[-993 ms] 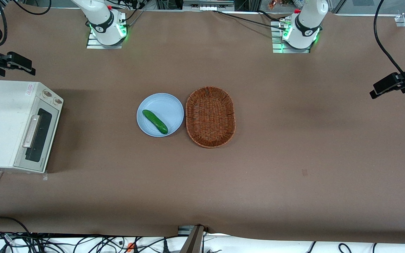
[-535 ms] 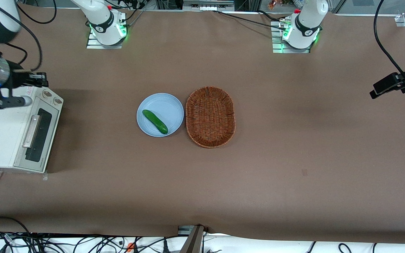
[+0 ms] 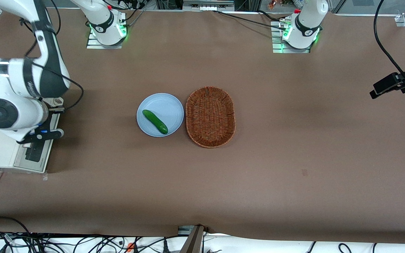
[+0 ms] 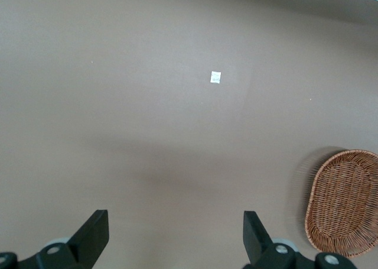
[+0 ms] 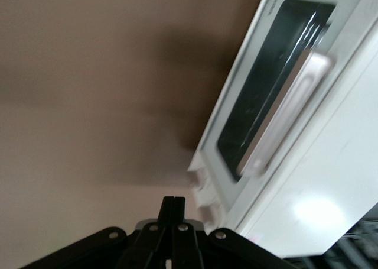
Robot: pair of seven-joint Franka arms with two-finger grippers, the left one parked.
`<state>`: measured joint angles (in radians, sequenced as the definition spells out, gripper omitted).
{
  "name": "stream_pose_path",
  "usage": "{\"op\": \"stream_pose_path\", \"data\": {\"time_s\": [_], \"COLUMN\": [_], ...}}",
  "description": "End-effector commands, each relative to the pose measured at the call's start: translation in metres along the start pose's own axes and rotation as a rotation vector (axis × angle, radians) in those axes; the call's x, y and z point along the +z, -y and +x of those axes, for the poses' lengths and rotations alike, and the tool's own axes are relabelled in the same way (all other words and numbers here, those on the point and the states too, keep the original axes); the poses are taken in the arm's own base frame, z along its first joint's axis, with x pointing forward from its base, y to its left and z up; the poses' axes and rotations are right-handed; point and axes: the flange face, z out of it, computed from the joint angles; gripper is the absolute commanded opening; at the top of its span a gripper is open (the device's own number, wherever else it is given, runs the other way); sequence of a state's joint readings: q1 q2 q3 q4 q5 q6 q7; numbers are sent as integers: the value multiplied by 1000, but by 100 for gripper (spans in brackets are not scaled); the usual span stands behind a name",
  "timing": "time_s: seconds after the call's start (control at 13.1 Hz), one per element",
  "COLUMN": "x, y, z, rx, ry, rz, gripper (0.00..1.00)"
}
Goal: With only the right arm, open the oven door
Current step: 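Move the right gripper down to the toaster oven's door handle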
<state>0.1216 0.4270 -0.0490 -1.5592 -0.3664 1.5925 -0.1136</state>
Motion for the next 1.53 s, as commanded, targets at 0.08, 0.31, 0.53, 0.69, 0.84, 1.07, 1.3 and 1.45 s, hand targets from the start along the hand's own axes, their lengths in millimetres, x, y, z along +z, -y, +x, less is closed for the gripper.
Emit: {"op": "stream_pose_path", "data": {"time_s": [0.08,0.31,0.53,0.69,0.84,1.07,1.3,1.45], "x": [12,26,47,59,62,62,66,68], "y": [-12,-29,-37,-38,-40,-48,-58,-65], "z": [18,22,26,26,25,22,19,17], "rx": [-113,-203,-217,-228,-244,-270,-280,-297], "ry": [-5,27,38,45,52,56,67,73], "rz": [-149,-223,-222,-232,-231,-228,-222,-222], "gripper": [0,0,0,0,0,0,0,0]}}
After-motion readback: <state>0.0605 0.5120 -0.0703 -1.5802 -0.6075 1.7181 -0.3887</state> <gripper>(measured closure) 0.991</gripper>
